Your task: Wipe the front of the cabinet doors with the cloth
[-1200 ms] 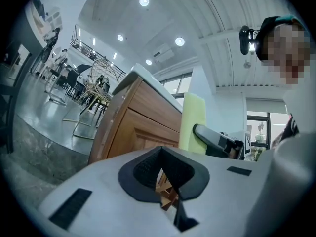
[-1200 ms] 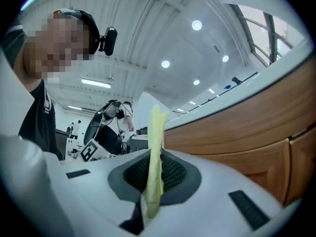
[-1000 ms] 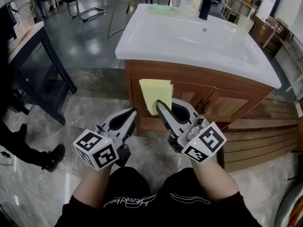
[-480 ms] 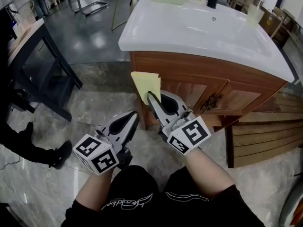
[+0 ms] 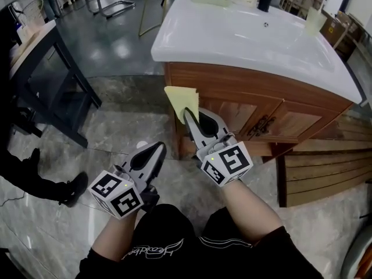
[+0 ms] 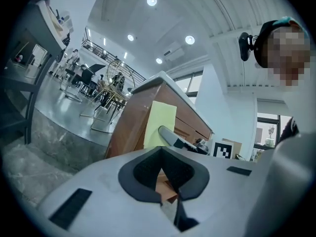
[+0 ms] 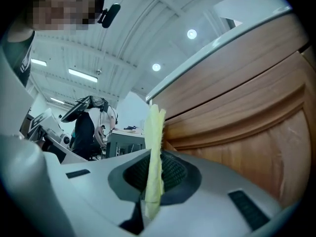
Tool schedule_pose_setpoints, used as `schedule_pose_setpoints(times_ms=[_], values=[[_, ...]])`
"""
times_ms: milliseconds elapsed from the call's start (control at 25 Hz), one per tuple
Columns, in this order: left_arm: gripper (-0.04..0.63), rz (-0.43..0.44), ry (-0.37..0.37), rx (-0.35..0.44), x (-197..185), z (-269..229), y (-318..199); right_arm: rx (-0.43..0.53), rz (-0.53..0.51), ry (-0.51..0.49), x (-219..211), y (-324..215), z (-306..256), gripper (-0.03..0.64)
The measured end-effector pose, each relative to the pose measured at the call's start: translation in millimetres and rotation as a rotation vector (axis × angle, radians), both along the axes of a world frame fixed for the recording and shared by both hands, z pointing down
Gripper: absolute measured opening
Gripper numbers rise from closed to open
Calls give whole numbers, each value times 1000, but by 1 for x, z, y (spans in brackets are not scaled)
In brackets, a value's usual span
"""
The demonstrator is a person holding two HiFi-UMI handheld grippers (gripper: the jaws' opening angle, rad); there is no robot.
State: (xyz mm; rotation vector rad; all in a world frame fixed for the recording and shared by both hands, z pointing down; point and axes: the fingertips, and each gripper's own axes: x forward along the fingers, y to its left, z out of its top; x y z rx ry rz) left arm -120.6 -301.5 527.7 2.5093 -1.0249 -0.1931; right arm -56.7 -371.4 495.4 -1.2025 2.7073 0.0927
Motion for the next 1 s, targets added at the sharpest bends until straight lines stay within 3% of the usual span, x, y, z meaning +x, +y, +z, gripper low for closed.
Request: schedule_pose_setpoints(times_ms=[560,1000], values=[[5,7,9,3,11,-2,0,-6,90,-3,36,-4,-5,40],[5,68,27,-14,51,1,-7,18,203,46,96,7,-9,40]])
